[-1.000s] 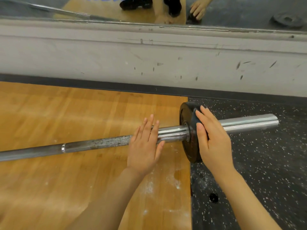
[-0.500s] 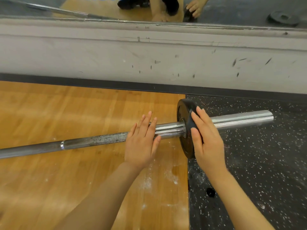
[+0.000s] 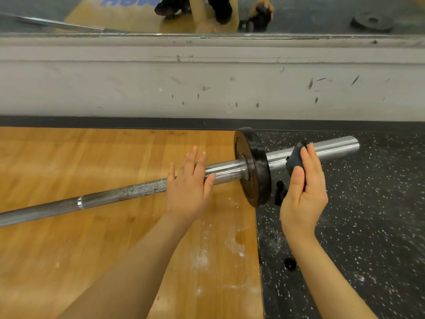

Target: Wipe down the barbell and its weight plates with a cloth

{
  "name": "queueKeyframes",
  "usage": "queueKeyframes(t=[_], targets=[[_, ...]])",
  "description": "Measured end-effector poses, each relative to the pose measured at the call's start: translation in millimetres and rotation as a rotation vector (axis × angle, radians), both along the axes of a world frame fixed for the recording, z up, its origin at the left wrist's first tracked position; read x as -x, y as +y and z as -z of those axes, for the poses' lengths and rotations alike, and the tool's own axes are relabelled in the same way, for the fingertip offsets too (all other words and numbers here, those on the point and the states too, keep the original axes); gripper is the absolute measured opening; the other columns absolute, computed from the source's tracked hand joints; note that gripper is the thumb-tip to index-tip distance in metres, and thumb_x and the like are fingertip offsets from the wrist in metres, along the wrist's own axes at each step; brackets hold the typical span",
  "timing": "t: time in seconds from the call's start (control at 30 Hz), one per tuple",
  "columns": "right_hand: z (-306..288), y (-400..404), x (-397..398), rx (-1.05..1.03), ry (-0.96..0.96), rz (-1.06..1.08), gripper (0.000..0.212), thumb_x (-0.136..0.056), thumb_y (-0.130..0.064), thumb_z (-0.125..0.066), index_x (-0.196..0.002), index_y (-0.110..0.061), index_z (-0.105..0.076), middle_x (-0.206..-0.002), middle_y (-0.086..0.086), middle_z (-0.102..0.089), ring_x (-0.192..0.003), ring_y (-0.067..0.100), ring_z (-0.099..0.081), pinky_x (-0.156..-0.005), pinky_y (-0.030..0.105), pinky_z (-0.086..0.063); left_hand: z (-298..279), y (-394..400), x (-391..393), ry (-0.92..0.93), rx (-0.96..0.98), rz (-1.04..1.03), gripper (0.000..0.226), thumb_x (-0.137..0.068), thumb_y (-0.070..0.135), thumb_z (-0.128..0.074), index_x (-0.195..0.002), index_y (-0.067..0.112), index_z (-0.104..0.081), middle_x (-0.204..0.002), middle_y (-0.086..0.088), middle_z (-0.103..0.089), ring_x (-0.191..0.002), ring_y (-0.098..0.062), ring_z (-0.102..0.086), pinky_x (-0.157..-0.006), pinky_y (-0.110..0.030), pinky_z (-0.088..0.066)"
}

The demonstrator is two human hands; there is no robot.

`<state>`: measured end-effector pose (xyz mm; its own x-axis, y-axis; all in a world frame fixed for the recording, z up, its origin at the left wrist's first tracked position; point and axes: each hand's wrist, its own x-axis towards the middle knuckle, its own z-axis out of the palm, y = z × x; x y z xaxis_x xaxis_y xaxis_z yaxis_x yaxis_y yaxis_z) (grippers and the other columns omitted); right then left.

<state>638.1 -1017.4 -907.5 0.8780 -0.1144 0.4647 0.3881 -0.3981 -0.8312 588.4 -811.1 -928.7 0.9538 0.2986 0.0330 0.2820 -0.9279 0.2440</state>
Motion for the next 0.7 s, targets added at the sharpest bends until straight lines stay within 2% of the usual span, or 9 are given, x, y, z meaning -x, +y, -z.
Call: queueKeyframes(t=[0.1, 0.23, 0.37, 0.43, 0.53, 0.7], targets=[[-8, 5, -11, -0.010, -0.041, -0.017, 0.040, -0.105, -0.024, -0.036, -0.139, -0.008, -0.050, -0.148, 0.002, -0.045, -0.138, 0.008, -0.039, -0.111, 0.018, -0.031, -3, 3, -10, 0.008, 0.011, -0.027, 0.077, -0.088, 0.060, 0.008, -0.154, 0.028, -0.016, -0.163, 0.004, -0.007, -0.149, -0.014, -0.011, -0.120, -0.048, -0.004], [-21, 29, -26, 0.036, -0.072, -0.109, 0.041, -0.105, -0.025, -0.036, -0.140, -0.006, -0.047, -0.149, 0.006, -0.043, -0.139, 0.006, -0.036, -0.113, 0.019, -0.029, -6, 8, -19, 0.002, 0.047, -0.046, 0.080, -0.085, 0.061, 0.009, -0.154, 0.029, -0.017, -0.163, 0.005, -0.010, -0.147, -0.014, -0.018, -0.120, -0.049, -0.002], [-23, 53, -43, 0.310, -0.095, -0.239, 0.041, -0.103, -0.018, -0.040, -0.142, -0.007, -0.045, -0.152, 0.006, -0.038, -0.142, 0.019, -0.033, -0.116, 0.026, -0.026, -5, 12, -26, -0.013, 0.071, -0.056, 0.081, -0.085, 0.062, 0.011, -0.154, 0.029, -0.018, -0.162, 0.005, -0.014, -0.148, -0.014, -0.016, -0.120, -0.050, 0.000], [-16, 55, -50, 0.431, -0.091, -0.258, 0.038, -0.103, -0.017, -0.042, -0.139, -0.007, -0.049, -0.150, 0.008, -0.040, -0.142, 0.023, -0.033, -0.117, 0.027, -0.024, -3, 13, -30, -0.016, 0.059, -0.059, 0.081, -0.086, 0.061, 0.011, -0.153, 0.030, -0.019, -0.162, 0.005, -0.015, -0.148, -0.014, -0.013, -0.120, -0.050, -0.002], [-1, 48, -48, 0.400, -0.083, -0.252, 0.042, -0.104, -0.024, -0.033, -0.141, -0.010, -0.046, -0.151, 0.003, -0.039, -0.143, 0.016, -0.029, -0.117, 0.017, -0.016, 0, 16, -32, -0.026, 0.051, -0.065, 0.078, -0.088, 0.060, 0.010, -0.153, 0.030, -0.021, -0.161, 0.005, -0.017, -0.148, -0.014, -0.014, -0.119, -0.050, -0.004], [45, 20, -12, 0.316, -0.111, -0.284, 0.044, -0.107, -0.029, -0.029, -0.150, -0.019, -0.026, -0.157, -0.005, -0.022, -0.145, 0.014, -0.026, -0.118, 0.025, -0.024, 3, 16, -35, -0.020, 0.032, -0.076, 0.077, -0.088, 0.059, 0.010, -0.153, 0.030, -0.020, -0.161, 0.006, -0.016, -0.148, -0.014, -0.013, -0.119, -0.049, -0.004]])
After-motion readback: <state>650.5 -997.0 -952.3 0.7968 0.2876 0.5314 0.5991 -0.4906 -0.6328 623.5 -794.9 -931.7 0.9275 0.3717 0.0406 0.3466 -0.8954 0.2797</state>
